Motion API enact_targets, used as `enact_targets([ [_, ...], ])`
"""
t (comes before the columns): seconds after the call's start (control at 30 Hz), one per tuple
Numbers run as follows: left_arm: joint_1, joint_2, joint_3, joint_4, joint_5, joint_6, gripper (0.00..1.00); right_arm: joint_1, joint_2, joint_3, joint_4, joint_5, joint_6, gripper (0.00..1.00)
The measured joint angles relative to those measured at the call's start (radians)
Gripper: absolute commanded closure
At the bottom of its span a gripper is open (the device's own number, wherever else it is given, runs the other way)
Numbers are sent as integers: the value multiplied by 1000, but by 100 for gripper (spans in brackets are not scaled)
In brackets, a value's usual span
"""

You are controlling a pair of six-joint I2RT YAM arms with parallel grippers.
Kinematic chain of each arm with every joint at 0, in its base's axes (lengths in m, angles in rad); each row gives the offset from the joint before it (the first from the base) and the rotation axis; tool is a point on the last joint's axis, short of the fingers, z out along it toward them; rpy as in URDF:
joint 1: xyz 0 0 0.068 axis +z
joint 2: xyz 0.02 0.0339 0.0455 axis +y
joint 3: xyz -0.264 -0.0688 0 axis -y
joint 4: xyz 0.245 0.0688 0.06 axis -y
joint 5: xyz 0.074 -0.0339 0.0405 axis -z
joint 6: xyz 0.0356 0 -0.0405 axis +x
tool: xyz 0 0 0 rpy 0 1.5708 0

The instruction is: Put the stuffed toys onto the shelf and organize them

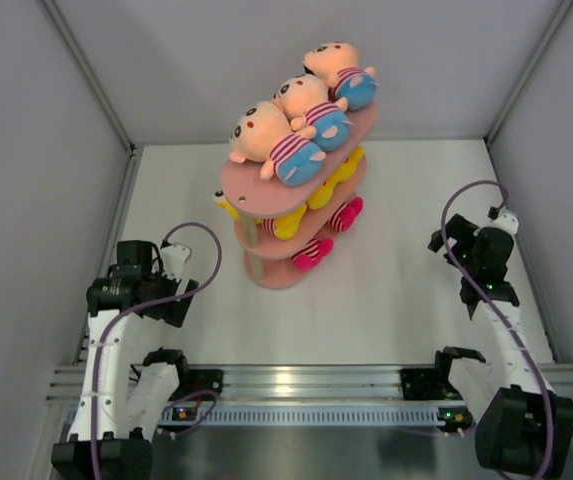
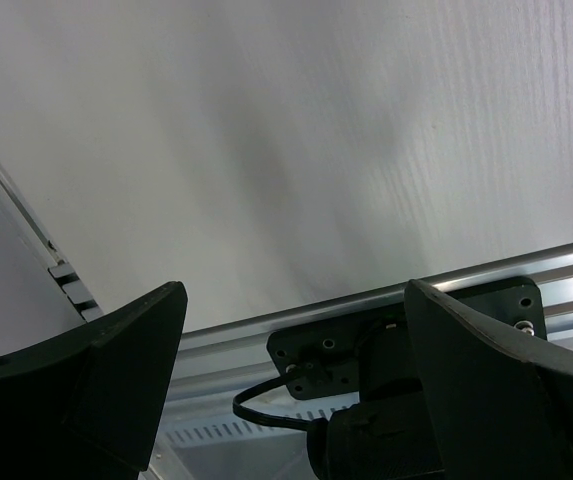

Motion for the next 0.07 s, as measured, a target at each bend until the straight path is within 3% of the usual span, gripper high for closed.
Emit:
enact_targets([
  [0.07,0,0,0,1,0,0,4,0,-15,-13,6,-13,-2,1],
])
